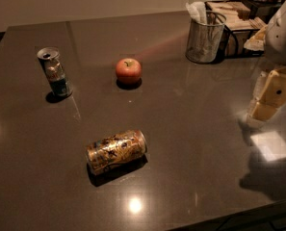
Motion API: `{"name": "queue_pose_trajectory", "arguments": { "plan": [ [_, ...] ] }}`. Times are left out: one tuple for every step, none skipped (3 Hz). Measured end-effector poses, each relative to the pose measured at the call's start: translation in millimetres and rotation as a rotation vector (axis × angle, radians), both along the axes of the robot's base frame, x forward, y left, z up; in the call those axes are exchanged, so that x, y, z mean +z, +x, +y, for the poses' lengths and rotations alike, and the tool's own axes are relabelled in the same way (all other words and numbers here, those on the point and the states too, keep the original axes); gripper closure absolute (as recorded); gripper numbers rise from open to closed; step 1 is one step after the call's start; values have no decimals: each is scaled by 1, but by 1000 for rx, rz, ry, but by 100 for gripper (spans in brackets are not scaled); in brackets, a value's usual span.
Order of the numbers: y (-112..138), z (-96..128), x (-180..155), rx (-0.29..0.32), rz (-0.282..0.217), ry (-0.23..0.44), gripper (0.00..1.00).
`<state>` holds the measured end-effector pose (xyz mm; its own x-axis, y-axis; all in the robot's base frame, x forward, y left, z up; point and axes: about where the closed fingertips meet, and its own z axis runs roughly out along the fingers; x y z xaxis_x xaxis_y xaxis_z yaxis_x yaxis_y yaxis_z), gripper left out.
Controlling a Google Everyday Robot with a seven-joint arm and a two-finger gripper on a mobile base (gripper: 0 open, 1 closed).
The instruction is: Pick orange can
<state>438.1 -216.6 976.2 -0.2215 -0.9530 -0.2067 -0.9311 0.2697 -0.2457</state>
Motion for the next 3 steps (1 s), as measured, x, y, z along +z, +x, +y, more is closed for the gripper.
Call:
{"name": "queue_pose_trajectory", "arguments": {
  "plan": [
    [0, 0, 0, 0, 0, 0, 0],
    [2, 7, 2, 23, 13, 26, 0],
    [-2, 38, -6, 101, 48, 83, 0]
  ]
}}
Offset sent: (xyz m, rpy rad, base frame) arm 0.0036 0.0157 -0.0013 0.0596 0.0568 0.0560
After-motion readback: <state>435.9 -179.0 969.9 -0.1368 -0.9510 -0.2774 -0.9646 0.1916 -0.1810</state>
